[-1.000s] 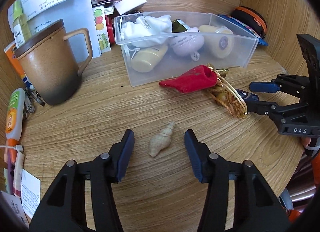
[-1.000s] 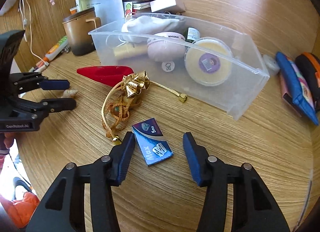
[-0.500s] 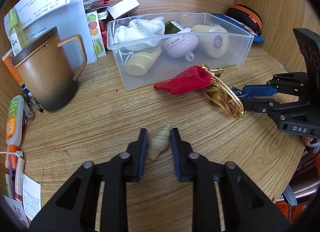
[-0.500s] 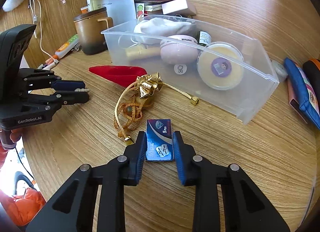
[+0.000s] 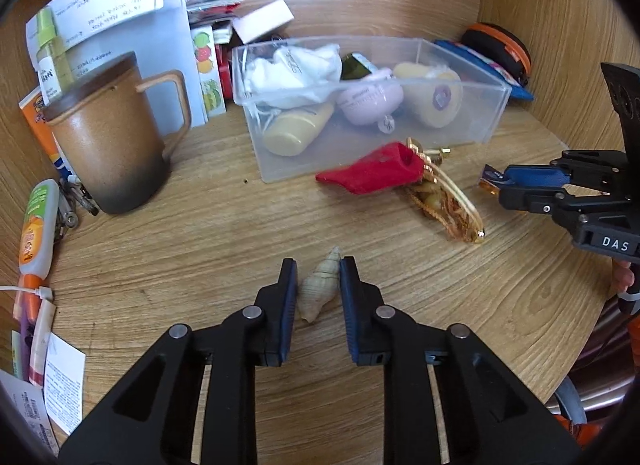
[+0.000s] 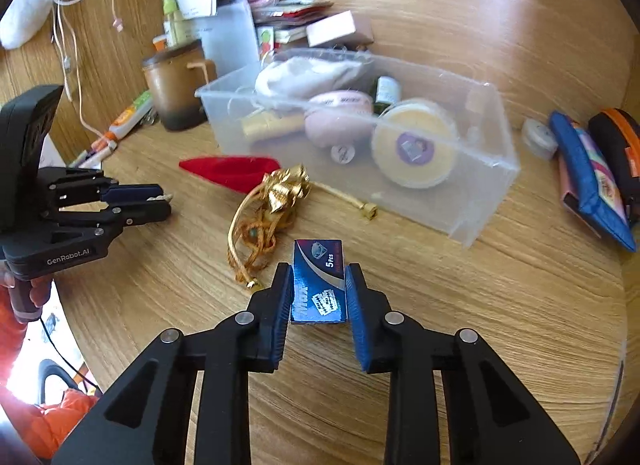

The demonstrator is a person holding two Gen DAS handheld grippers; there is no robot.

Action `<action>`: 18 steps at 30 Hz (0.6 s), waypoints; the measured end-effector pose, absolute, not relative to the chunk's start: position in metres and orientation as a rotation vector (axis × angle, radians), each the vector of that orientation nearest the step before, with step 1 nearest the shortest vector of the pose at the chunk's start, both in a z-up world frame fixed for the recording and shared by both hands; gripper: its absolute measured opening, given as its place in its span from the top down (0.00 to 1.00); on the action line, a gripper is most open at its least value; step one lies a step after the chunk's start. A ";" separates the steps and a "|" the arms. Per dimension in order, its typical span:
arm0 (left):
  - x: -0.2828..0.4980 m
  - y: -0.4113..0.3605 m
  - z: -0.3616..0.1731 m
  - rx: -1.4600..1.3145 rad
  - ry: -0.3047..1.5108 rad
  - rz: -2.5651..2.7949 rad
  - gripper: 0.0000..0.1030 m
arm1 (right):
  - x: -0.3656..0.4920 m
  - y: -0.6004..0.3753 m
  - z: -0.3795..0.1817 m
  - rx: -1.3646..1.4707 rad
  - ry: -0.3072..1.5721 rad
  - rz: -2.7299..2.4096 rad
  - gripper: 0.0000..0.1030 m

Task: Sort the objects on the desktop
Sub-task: 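Grasp the blue card packet with the right tool while the left tool grasps the shell, then lift and carry the packet and shell with both tools over the bin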

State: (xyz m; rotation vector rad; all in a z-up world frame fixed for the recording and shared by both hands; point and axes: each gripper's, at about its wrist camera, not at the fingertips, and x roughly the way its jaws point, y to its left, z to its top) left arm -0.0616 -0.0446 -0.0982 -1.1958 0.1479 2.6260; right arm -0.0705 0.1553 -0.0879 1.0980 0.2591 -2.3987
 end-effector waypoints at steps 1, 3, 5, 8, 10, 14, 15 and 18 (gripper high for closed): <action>-0.062 -0.045 -0.096 -1.188 0.145 2.632 0.80 | -0.070 0.156 -0.085 1.090 0.260 -2.407 0.76; -0.061 -0.047 -0.090 -1.166 0.139 2.644 0.80 | -0.068 0.159 -0.078 1.073 0.262 -2.423 0.76; -0.061 -0.048 -0.084 -1.145 0.138 2.657 0.80 | -0.068 0.159 -0.070 1.051 0.273 -2.442 0.76; -0.061 -0.050 -0.074 -1.115 0.130 2.677 0.80 | -0.070 0.159 -0.059 1.021 0.281 -2.456 0.76; -0.063 -0.051 -0.068 -1.096 0.117 2.687 0.80 | -0.070 0.158 -0.053 1.003 0.290 -2.467 0.76; -0.068 -0.055 -0.049 -1.045 0.099 2.703 0.80 | -0.074 0.156 -0.039 0.963 0.305 -2.484 0.76; -0.070 -0.054 -0.045 -1.033 0.106 2.708 0.80 | -0.076 0.156 -0.036 0.955 0.310 -2.486 0.76; -0.076 -0.054 -0.030 -0.991 0.125 2.721 0.80 | -0.081 0.153 -0.027 0.928 0.322 -2.496 0.76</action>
